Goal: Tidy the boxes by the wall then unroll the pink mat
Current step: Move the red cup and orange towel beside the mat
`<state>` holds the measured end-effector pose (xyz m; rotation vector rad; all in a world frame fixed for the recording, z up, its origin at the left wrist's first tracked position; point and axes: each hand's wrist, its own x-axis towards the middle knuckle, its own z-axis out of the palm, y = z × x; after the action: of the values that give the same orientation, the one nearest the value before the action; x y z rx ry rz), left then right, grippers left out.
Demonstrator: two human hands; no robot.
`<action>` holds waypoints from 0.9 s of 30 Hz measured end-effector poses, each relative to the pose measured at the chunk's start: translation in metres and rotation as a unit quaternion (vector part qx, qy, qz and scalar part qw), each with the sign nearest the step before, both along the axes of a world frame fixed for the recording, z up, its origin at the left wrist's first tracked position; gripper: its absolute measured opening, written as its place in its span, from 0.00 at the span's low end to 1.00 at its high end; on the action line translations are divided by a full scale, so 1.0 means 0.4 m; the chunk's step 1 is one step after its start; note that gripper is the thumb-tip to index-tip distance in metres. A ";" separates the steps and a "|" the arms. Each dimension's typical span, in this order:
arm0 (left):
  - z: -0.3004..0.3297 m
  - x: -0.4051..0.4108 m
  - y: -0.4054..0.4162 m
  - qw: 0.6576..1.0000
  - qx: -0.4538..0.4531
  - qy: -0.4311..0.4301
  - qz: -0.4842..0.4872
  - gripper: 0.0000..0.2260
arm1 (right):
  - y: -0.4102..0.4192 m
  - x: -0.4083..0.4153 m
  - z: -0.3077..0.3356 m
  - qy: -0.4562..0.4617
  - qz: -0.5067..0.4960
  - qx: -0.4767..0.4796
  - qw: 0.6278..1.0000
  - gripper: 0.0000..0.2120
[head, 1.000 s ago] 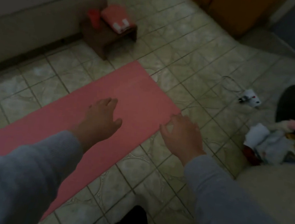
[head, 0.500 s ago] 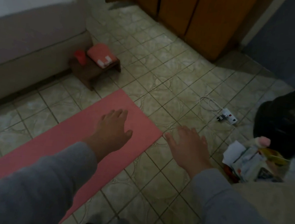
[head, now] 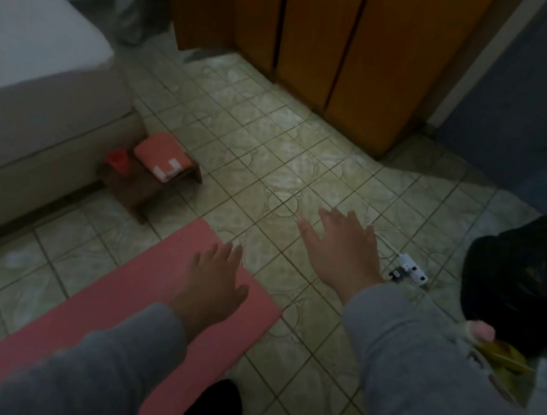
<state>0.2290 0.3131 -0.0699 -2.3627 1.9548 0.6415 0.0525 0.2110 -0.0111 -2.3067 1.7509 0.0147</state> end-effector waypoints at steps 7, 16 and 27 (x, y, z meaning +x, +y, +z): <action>0.129 -0.029 -0.377 0.996 -0.082 -0.027 0.012 0.33 | -0.035 -0.068 -0.113 0.042 -0.021 0.124 0.991 0.34; 0.124 -0.109 -0.610 0.993 -0.080 -0.015 0.085 0.32 | -0.362 -0.152 -0.117 0.051 0.051 0.097 0.993 0.35; -0.026 -0.046 -0.783 0.985 0.017 0.031 0.171 0.33 | -0.923 0.145 0.012 0.011 0.144 -0.010 0.989 0.35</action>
<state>0.2105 -0.0001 -0.0803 -2.7135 1.5510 0.7603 0.1104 -0.1581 -0.0061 -2.5629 1.4175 0.0750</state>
